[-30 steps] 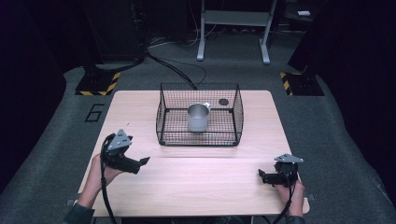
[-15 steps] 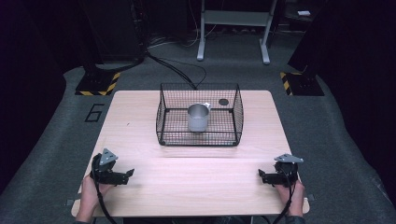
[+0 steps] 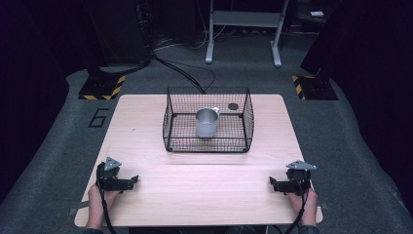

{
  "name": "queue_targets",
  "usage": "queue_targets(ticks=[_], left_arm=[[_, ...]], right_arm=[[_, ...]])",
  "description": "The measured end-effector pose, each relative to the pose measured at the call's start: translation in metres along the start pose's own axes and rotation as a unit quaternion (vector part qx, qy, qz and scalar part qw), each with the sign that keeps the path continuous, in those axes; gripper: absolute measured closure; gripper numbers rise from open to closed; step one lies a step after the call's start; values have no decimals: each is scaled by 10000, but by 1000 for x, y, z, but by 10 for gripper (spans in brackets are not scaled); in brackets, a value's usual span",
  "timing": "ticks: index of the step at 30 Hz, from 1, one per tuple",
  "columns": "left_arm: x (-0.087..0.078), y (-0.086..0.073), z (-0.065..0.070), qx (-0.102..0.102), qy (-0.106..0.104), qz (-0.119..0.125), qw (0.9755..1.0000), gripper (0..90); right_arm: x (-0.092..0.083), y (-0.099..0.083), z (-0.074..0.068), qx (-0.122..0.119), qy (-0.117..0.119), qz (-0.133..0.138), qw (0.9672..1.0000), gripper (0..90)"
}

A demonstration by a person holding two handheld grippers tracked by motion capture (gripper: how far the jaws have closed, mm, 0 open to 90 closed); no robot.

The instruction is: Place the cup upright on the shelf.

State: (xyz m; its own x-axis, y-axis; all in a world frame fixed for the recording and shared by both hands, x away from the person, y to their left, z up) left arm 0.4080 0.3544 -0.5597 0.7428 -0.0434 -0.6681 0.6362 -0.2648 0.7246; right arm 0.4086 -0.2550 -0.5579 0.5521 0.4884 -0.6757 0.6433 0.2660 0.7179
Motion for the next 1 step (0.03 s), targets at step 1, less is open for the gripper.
queue_targets(ticks=[1], left_arm=[[0, 0, 0, -18, 15, -3, 10000, 0]], right_arm=[[0, 0, 0, -3, -3, 6, 10000, 1]])
Point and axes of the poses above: each handheld gripper's, and its own axes: x roughly forward along the jaws, y roughly out of its top, z roughly to its right, the point moved 4 cm from there along x, roughly forward along the jaws, and after that the axes turned 14 degrees about y, right-handed, at the moved point
